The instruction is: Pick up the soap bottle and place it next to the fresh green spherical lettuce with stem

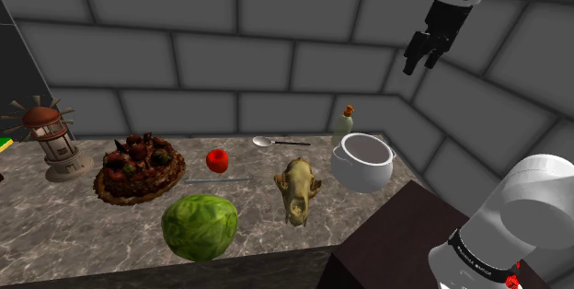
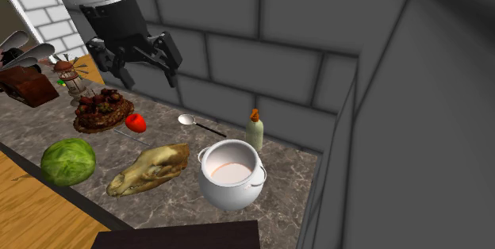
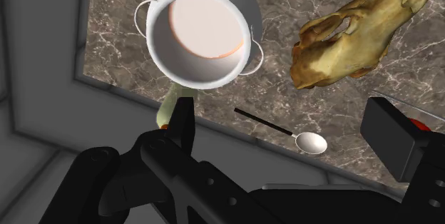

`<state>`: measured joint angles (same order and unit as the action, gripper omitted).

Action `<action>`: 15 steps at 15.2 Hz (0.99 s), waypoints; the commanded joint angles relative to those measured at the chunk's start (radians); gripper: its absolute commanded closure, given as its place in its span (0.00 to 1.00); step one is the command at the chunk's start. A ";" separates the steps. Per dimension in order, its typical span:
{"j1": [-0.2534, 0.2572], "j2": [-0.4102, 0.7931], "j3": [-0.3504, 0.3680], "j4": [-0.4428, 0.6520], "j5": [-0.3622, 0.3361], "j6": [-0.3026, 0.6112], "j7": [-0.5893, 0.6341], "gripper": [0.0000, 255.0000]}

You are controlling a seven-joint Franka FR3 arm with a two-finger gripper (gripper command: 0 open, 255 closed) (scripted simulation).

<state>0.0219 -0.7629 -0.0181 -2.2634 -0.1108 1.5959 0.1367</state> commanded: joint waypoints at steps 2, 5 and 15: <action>-0.003 0.019 -0.015 -0.009 -0.006 0.027 -0.013 0.00; -0.011 0.083 -0.059 -0.028 -0.021 0.109 -0.051 0.00; -0.028 0.366 -0.199 -0.005 -0.029 0.364 -0.188 0.00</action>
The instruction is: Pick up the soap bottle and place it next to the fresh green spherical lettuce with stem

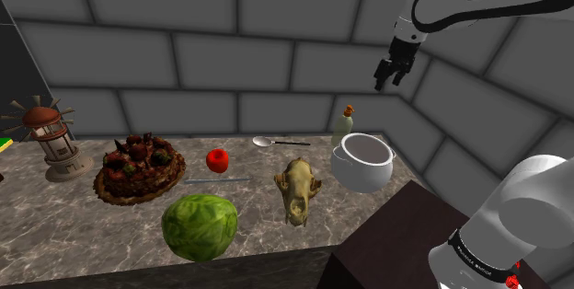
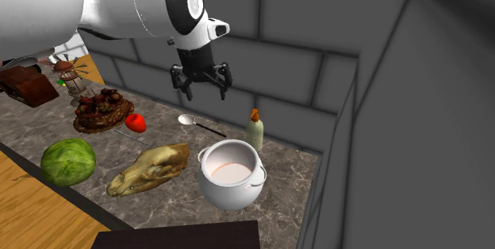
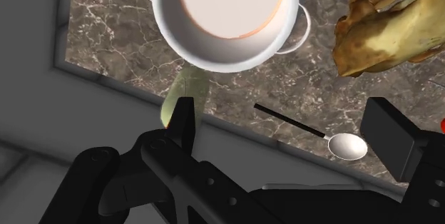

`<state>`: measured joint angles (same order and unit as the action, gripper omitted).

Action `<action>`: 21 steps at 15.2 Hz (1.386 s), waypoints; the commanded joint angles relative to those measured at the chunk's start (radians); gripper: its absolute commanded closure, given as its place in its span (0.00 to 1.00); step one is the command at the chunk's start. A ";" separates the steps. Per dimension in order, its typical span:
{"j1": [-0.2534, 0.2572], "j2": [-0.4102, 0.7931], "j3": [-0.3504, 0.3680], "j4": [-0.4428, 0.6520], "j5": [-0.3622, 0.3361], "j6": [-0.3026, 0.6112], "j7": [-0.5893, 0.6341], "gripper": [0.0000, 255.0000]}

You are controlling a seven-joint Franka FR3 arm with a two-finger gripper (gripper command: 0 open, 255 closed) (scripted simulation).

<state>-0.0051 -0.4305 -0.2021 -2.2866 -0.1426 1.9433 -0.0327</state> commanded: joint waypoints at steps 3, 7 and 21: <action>-0.003 0.136 -0.053 0.051 0.021 0.082 -0.066 0.00; -0.006 0.282 -0.098 0.112 0.063 0.157 -0.138 0.00; -0.112 0.840 -0.123 0.500 0.307 0.262 -0.396 0.00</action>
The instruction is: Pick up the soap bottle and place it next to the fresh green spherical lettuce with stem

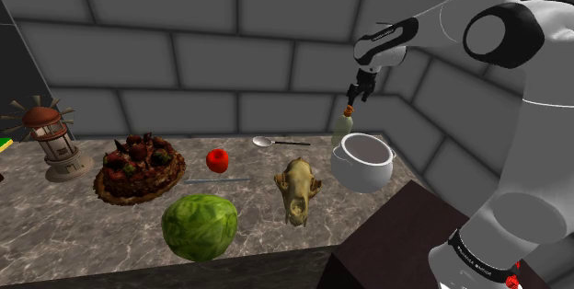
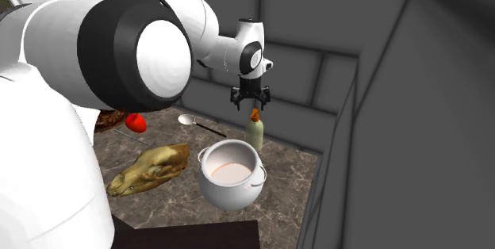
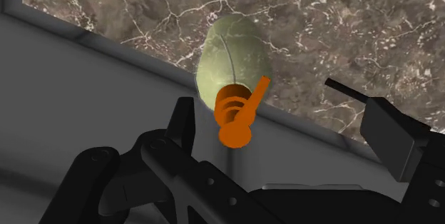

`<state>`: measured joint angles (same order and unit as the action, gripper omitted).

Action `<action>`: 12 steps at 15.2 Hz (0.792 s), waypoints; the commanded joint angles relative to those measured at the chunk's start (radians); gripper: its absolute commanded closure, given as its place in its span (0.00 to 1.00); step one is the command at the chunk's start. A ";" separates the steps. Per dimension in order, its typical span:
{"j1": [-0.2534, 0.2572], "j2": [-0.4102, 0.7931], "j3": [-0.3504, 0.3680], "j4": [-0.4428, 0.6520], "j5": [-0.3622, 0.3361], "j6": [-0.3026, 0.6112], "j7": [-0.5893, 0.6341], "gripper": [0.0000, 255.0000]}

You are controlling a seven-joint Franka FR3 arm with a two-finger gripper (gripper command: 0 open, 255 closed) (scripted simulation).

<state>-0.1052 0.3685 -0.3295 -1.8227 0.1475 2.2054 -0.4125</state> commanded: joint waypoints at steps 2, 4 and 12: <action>-0.039 0.123 0.015 0.116 0.043 -0.007 -0.040 0.00; -0.054 0.171 0.023 0.154 0.057 -0.002 -0.051 0.00; -0.062 0.222 0.036 0.142 0.075 0.060 -0.062 0.00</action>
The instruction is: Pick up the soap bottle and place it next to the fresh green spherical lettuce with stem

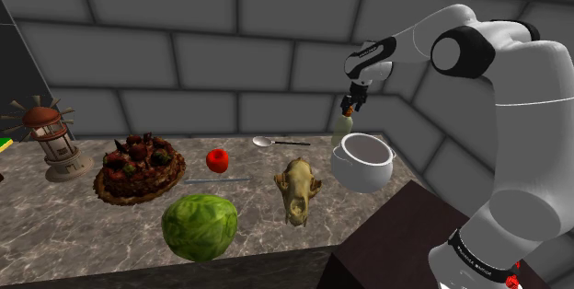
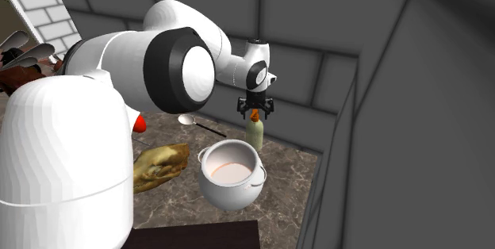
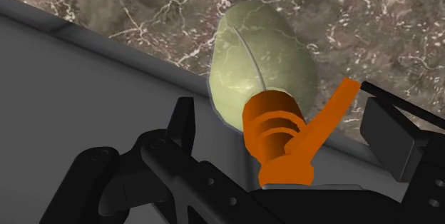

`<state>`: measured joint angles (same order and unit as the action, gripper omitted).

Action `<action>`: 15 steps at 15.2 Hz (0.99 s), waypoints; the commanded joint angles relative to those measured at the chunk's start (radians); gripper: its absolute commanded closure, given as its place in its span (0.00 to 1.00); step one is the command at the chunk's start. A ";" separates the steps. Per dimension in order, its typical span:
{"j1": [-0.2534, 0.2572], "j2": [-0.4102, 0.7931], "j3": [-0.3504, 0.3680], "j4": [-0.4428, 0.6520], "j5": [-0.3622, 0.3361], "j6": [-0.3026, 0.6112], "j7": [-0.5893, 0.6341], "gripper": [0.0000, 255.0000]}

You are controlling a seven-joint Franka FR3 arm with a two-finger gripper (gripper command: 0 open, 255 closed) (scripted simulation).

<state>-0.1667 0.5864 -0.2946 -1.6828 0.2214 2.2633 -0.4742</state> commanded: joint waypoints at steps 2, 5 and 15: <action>-0.001 0.004 0.001 0.002 0.001 0.002 0.000 0.00; -0.001 0.004 0.001 0.002 0.001 0.002 0.000 0.00; -0.001 0.004 0.001 0.002 0.001 0.002 0.000 1.00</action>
<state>-0.1671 0.5899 -0.2936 -1.6806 0.2227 2.2656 -0.4743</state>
